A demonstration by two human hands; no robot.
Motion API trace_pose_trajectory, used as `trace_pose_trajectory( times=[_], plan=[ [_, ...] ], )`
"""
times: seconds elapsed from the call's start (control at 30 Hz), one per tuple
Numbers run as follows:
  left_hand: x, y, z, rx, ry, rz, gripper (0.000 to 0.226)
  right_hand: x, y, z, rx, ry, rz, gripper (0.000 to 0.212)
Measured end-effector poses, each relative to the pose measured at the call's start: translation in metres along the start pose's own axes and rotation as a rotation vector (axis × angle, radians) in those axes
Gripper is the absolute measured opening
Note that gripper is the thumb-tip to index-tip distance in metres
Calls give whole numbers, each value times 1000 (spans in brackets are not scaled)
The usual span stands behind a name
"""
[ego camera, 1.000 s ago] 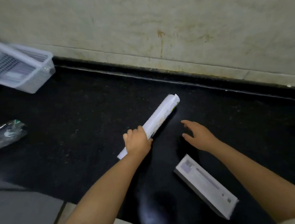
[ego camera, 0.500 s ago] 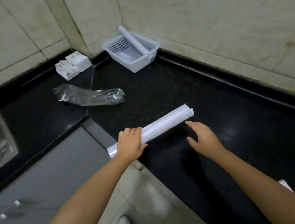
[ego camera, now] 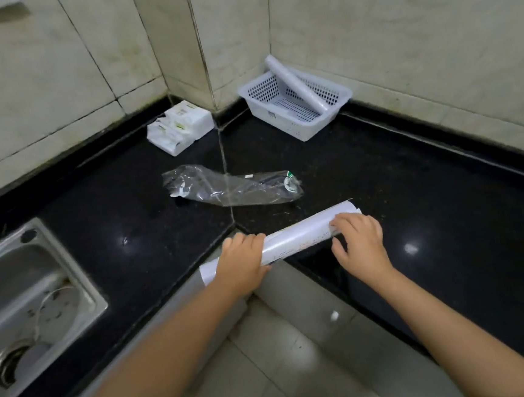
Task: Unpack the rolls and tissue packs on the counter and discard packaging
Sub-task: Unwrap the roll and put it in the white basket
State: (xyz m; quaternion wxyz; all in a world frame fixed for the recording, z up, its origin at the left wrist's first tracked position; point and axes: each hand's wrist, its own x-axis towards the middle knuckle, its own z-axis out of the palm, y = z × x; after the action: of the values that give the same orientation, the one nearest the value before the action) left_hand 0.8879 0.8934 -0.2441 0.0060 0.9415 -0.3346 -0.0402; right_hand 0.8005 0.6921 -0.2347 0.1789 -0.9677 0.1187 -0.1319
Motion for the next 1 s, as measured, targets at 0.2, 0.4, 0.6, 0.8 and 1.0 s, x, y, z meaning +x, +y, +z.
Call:
trace_pose_trajectory(
  times=[0.2,0.4,0.6,0.8,1.0],
  plan=[
    [50,0,1,118,-10,241,68,27,23,2,-117,-124,160,31],
    [108,11,7,138,-43,424,63,72,58,-7,-158,-300,188,27],
    [179,21,1,95,-45,469,59,110,86,-16,-180,-319,231,24],
    [224,36,14,88,-156,566,60,118,105,-8,-191,-276,343,29],
    [263,59,19,42,-254,732,57,116,115,-4,-230,-395,533,30]
  ],
)
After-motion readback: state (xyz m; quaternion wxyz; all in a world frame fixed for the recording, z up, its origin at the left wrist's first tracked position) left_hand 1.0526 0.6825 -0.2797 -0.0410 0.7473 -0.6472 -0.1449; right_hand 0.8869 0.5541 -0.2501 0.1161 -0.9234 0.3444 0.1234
